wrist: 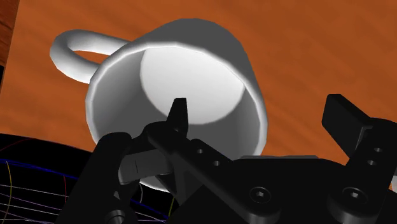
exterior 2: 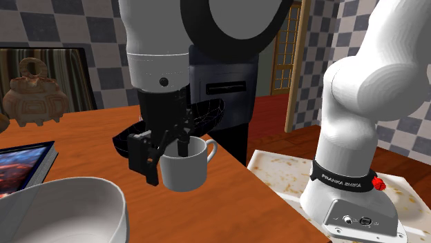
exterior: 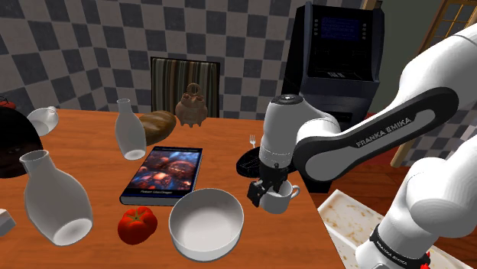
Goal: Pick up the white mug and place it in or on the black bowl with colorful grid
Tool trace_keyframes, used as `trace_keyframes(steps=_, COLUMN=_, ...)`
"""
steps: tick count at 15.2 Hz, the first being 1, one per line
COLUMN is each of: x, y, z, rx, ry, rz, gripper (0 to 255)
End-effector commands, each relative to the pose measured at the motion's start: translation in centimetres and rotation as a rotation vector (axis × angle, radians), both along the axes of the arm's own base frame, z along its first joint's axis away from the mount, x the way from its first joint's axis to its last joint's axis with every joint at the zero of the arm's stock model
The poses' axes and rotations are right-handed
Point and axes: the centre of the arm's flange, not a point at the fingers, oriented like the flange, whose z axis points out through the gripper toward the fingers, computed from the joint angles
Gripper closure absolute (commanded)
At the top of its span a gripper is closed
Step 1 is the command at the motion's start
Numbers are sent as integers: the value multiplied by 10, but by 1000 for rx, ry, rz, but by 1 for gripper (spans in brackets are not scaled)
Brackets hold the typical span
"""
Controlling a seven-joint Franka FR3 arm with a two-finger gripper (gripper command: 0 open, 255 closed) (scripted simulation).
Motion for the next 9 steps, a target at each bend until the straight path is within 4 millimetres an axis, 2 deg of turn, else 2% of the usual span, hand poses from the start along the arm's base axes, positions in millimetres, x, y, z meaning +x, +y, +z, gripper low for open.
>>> trace_keyframes(steps=1, x=1, y=0, z=-1, rx=0, ry=0, rz=0, gripper=0)
trace_keyframes(steps=5, x=1, y=0, z=-1, rx=0, ry=0, rz=0, gripper=0)
trace_keyframes(steps=6, x=1, y=0, z=-1, rx=0, ry=0, rz=0, gripper=255)
trace_keyframes(steps=9, x=1, y=0, z=-1, rx=0, ry=0, rz=0, gripper=255)
